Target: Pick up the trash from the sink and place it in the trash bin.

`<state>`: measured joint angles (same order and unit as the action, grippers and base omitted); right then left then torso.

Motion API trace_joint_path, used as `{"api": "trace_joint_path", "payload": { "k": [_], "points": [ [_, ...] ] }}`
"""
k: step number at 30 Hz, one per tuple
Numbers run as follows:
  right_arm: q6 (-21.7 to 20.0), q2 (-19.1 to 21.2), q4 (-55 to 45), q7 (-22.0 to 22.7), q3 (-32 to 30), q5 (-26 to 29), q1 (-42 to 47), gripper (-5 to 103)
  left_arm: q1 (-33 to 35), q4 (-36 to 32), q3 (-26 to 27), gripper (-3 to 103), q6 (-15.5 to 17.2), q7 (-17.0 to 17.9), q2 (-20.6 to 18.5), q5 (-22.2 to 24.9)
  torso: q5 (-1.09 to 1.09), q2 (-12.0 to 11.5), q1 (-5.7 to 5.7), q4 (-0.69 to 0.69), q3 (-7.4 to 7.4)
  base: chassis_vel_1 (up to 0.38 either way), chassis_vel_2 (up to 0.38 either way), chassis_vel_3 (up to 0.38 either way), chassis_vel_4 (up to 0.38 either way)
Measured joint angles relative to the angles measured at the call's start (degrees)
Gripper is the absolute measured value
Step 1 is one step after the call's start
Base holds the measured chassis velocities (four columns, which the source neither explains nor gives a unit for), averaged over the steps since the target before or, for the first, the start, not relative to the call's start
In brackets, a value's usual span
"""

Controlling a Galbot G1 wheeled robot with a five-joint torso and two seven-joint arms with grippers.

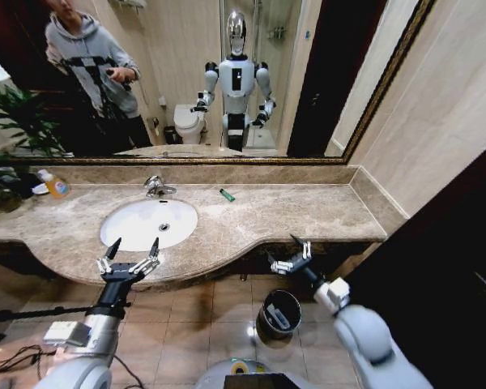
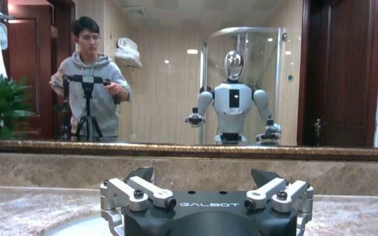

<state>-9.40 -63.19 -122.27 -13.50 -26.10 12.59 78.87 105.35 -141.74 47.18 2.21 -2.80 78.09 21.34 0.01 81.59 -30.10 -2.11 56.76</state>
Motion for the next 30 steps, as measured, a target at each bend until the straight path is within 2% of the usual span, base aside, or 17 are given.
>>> {"api": "trace_joint_path", "payload": {
  "k": [6,8,12,14,15,18,19,22,23,25,26,29,30],
  "points": [
    [-2.02,1.48,5.07,-1.05,4.67,3.18,-10.28,100,0.00,0.00,0.00,100,0.00,-0.01,0.00,0.00,0.01,0.00,0.01,0.00,-0.01,0.000,0.000,0.000,0.000],
    [-4.39,1.50,8.25,-0.67,9.77,5.45,-18.36,100,0.00,0.00,0.00,100,0.00,0.00,0.00,0.00,-0.01,0.00,0.00,0.00,0.00,0.000,0.000,0.000,0.000],
    [-5.80,0.72,11.77,0.76,16.34,6.26,-25.29,100,0.00,0.00,0.00,100,0.00,-0.01,0.00,0.00,-0.01,0.00,0.00,0.01,0.00,0.000,0.000,0.000,0.000],
    [-6.60,-1.08,15.77,3.74,21.92,6.36,-32.20,100,0.00,0.00,0.00,100,0.00,0.01,0.00,0.00,-0.02,0.00,0.01,0.00,-0.01,0.000,0.000,0.000,0.000],
    [-6.60,-1.08,15.77,3.74,21.92,6.36,-32.20,100,0.00,0.00,0.00,100,0.00,0.01,0.00,0.00,-0.02,0.00,0.01,0.00,-0.01,0.000,0.000,0.000,0.000],
    [-6.76,-4.68,22.53,6.76,28.78,6.36,-40.60,100,0.00,0.00,0.00,100,0.00,0.00,0.00,0.00,-0.02,0.00,0.01,-0.01,0.00,0.000,0.000,0.000,0.000],
    [-6.76,-4.68,22.53,6.76,28.78,6.36,-40.60,100,0.00,0.00,0.00,100,0.00,0.00,0.00,0.00,-0.02,0.00,0.01,-0.01,0.00,0.000,0.000,0.000,0.000],
    [-8.42,-9.85,28.68,8.73,34.76,6.23,-47.00,100,0.00,0.00,0.00,100,0.00,0.00,0.00,0.00,-0.03,0.00,0.01,0.00,0.00,0.000,0.000,0.000,0.000],
    [-8.42,-9.85,28.68,8.73,34.76,6.23,-47.00,100,0.00,0.00,0.00,100,0.00,0.00,0.00,0.00,-0.03,0.00,0.01,0.00,0.00,0.000,0.000,0.000,0.000],
    [-9.48,-14.60,33.85,10.55,37.89,6.24,-50.77,100,-0.01,0.00,0.00,100,0.00,0.00,0.00,0.00,-0.04,0.00,0.01,-0.01,0.00,0.000,0.000,0.000,0.000],
    [-9.48,-14.60,33.85,10.55,37.89,6.24,-50.77,100,-0.01,0.00,0.00,100,0.00,0.00,0.00,0.00,-0.04,0.00,0.01,-0.01,0.00,0.000,0.000,0.000,0.000],
    [-9.52,-20.42,40.49,11.37,39.61,5.70,-55.18,100,0.00,-0.01,0.00,100,0.00,-0.01,0.00,0.00,-0.05,0.00,0.01,-0.01,-0.01,0.000,0.000,0.000,0.000],
    [-9.52,-20.42,40.49,11.37,39.61,5.70,-55.18,100,0.00,-0.01,0.00,100,0.00,-0.01,0.00,0.00,-0.05,0.00,0.01,-0.01,-0.01,0.000,0.000,0.000,0.000]
  ]
}}
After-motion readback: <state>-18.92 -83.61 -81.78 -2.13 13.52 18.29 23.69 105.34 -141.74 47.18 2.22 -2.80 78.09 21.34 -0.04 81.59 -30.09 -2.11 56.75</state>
